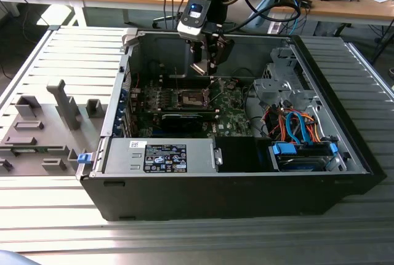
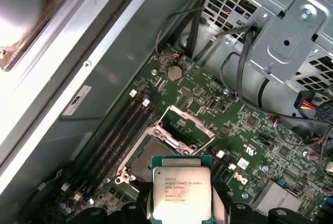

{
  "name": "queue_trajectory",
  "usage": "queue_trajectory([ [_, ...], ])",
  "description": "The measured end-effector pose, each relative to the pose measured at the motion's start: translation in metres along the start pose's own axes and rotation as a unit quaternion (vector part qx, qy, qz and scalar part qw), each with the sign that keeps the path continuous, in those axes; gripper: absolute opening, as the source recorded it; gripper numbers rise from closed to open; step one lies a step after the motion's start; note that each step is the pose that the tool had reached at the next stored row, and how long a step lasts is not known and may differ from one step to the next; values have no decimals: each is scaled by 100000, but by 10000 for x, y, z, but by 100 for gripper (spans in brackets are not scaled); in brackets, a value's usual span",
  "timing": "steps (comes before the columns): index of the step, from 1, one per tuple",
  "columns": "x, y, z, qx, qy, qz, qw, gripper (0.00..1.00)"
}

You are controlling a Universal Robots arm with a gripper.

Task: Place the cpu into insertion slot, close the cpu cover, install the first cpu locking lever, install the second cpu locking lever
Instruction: 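Place the cpu into insertion slot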

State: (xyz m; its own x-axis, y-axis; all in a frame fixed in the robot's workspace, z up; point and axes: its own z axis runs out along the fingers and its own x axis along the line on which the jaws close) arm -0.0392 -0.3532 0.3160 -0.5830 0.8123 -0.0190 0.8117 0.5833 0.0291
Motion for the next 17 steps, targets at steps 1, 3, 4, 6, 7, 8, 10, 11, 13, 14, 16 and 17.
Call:
queue_trajectory([
  [1, 0, 0, 0, 1, -2, 88, 100000, 54],
  [3, 0, 0, 1, 9, -15, 399, 99999, 54],
  [4, 0, 0, 1, 15, -21, 578, 99998, 54],
  [6, 0, 0, 1, 32, -48, 904, 99996, 54],
  [7, 0, 0, 1, 42, -63, 981, 99995, 54],
  [8, 0, 0, 2, 59, -89, 1097, 99994, 54],
  [10, 0, 0, 2, 113, -164, 1441, 99989, 54],
  [11, 0, 0, 2, 135, -193, 1690, 99985, 54],
  [13, 0, 0, 3, 160, -229, 2137, 99977, 54],
  [14, 0, 0, 3, 165, -236, 2260, 99974, 54],
  [16, 0, 0, 3, 187, -266, 2591, 99966, 54],
  [17, 0, 0, 4, 195, -277, 2717, 99963, 54],
])
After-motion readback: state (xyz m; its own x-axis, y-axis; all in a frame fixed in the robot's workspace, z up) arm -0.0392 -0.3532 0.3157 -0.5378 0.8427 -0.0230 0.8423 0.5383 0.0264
